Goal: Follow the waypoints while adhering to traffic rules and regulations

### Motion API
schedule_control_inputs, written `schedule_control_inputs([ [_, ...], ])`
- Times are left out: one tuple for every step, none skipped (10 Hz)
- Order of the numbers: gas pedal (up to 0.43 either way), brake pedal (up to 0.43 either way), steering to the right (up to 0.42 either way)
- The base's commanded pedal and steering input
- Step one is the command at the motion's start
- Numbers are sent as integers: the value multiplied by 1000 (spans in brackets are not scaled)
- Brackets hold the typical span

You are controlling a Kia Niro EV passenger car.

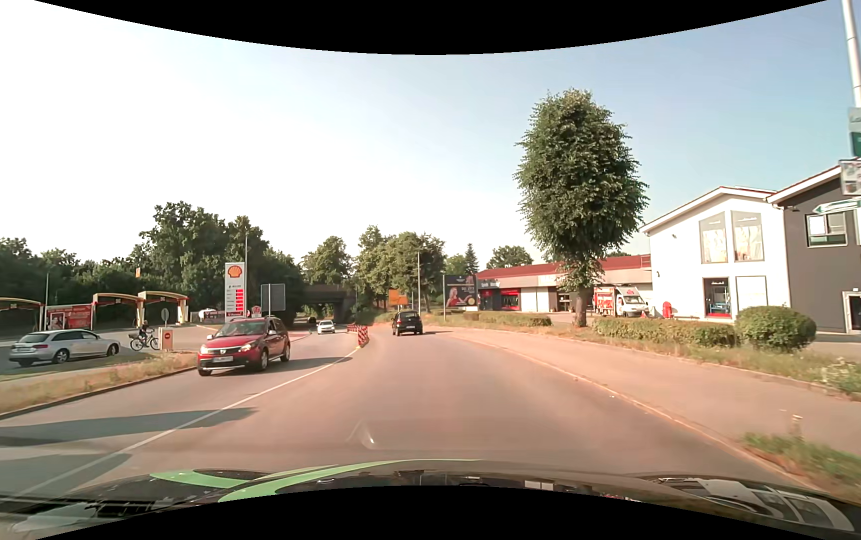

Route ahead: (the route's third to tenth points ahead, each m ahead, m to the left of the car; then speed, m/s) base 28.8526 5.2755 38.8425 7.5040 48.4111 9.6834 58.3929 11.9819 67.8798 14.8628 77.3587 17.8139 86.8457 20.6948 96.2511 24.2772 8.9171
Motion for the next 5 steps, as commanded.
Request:
schedule_control_inputs([
  [197,0,1],
  [189,0,0],
  [177,0,-3],
  [169,0,-5],
  [157,0,-10],
])
